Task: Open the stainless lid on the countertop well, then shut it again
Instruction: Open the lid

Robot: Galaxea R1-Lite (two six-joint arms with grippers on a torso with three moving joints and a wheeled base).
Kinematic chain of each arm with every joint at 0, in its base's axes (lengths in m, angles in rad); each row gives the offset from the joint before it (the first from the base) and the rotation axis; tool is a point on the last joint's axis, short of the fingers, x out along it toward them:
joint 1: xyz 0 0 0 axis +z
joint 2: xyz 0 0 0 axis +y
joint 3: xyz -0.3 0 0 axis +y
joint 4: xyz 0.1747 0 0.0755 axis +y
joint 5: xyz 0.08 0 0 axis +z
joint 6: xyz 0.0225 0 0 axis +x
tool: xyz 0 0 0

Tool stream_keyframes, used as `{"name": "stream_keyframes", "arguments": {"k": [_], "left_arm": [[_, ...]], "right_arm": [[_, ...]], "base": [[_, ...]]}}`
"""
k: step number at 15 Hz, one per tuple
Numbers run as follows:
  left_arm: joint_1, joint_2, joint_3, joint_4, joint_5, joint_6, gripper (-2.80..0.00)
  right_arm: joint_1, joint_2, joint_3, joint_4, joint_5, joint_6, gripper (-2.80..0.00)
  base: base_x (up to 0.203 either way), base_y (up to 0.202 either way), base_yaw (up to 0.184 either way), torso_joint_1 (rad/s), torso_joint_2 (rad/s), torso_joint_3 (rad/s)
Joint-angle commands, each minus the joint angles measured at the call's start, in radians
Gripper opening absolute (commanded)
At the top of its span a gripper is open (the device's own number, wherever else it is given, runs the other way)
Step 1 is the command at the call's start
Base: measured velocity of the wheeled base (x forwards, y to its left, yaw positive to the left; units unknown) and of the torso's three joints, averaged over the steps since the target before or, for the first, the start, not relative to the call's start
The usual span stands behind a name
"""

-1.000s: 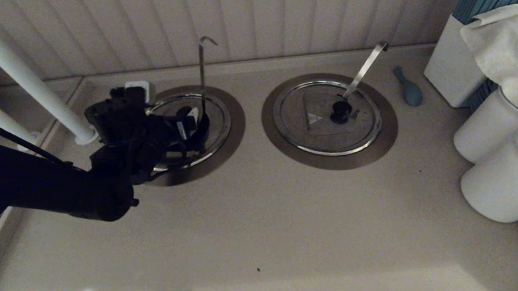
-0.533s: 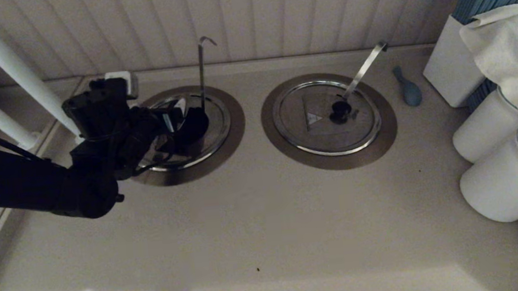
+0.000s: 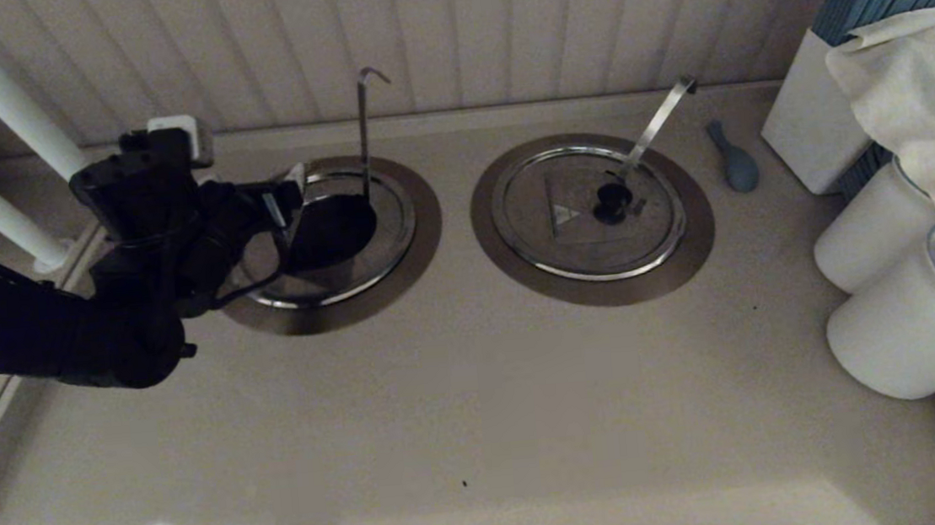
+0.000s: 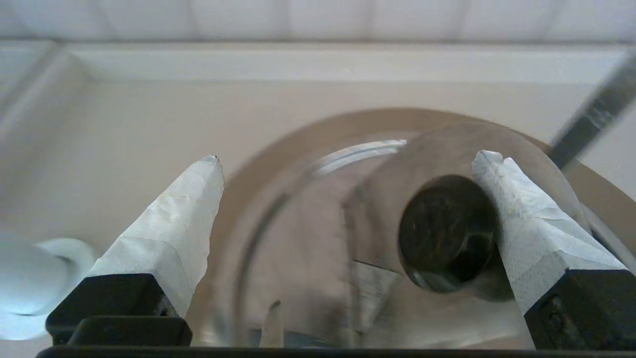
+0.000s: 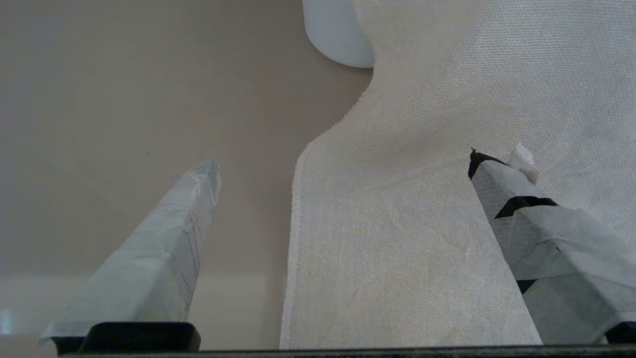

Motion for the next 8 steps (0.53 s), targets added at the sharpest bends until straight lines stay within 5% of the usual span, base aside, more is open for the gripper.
{"name": "stream_keyframes", "arguments": {"k": [1, 8], "left_arm": [[0.017, 0.006, -0.004, -0.001, 0.004, 0.002, 0.00], [0.105, -0.008, -0.018, -0.002, -0.033, 0.000, 0.00]], "right_arm": [[0.000, 0.001, 0.000, 0.000, 0.000, 0.000, 0.00], [0.000, 0.001, 0.000, 0.000, 0.000, 0.000, 0.00]], "base": [[0.000, 0.000, 0.000, 0.000, 0.00, 0.000], [0.000, 0.000, 0.000, 0.000, 0.00, 0.000]]}}
